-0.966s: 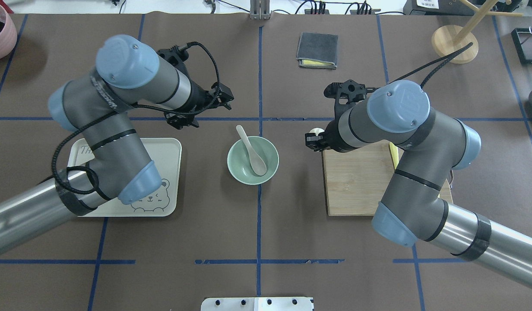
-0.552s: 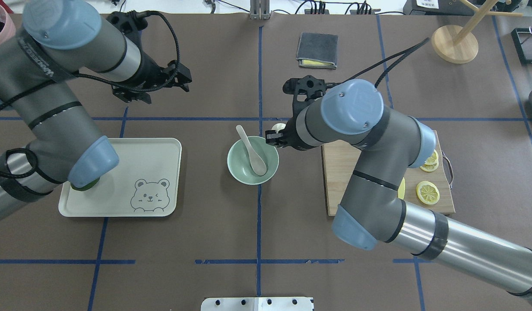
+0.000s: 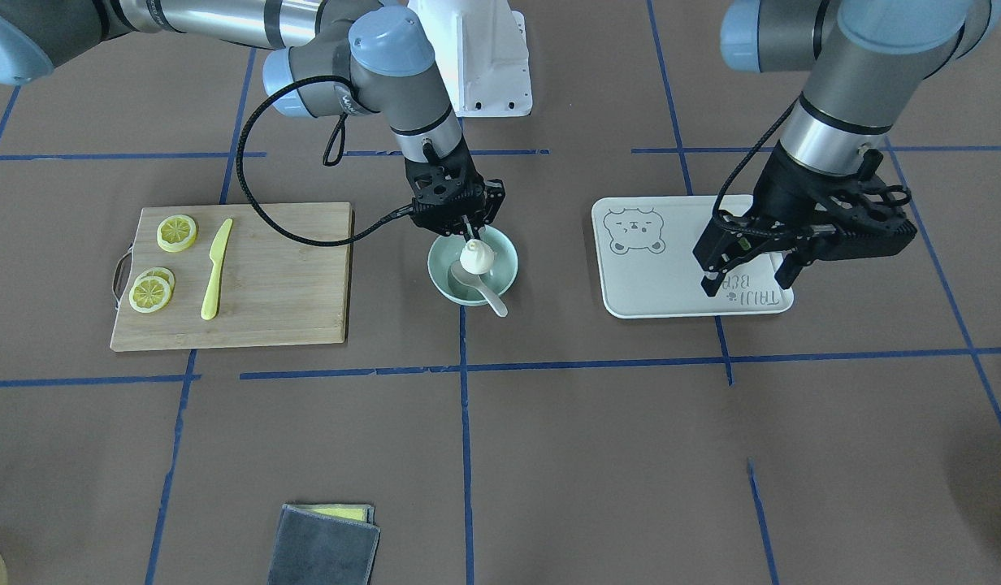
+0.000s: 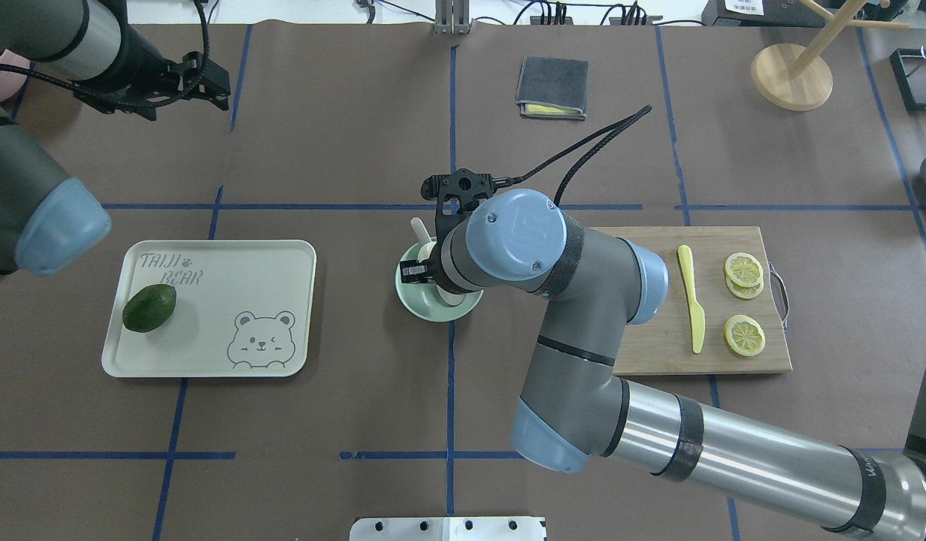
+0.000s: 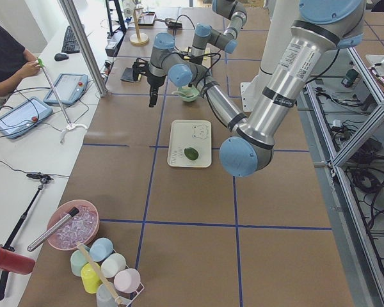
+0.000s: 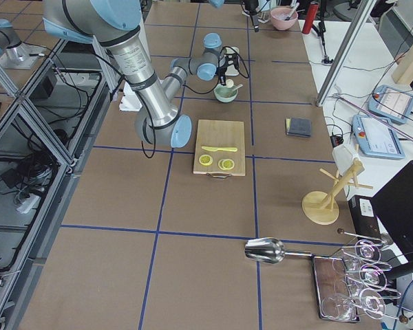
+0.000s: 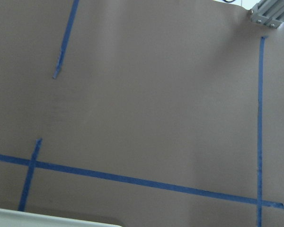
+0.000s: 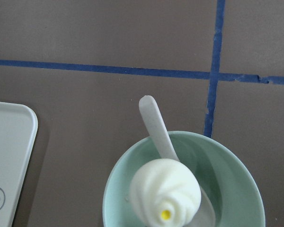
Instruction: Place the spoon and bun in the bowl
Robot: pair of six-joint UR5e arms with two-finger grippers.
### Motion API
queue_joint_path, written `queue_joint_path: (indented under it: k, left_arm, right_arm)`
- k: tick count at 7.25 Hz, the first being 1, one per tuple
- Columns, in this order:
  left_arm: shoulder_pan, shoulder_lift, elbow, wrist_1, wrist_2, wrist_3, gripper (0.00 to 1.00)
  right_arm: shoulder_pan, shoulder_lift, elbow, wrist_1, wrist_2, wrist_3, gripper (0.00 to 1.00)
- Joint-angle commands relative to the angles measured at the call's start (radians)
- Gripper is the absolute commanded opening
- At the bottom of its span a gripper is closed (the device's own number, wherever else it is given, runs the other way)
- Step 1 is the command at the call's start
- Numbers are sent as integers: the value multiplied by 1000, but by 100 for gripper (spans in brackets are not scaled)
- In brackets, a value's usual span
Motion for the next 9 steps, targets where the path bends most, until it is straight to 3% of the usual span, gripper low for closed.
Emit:
queue_joint_path:
  k: [1,4,5,7,9]
  left_arm:
    - [-63,6,1,54,-1,138,100]
    - [-89,55,-15,55,-18,185,100]
    - [-122,60,-4,61,-20,249,100]
    - [-243,134,13,78,-137,443,100]
    - [-332,194,34,123,-159,662,100]
  right_arm:
    - [-5,-1,8,1,-1,23,100]
    - [-2,2,16,0,3,45,100]
    - [23,-1,52,-75,22,42,100]
    - [130,-33,207,-332,147,-31,100]
    - [243,-127,313,-495,203,-247,100]
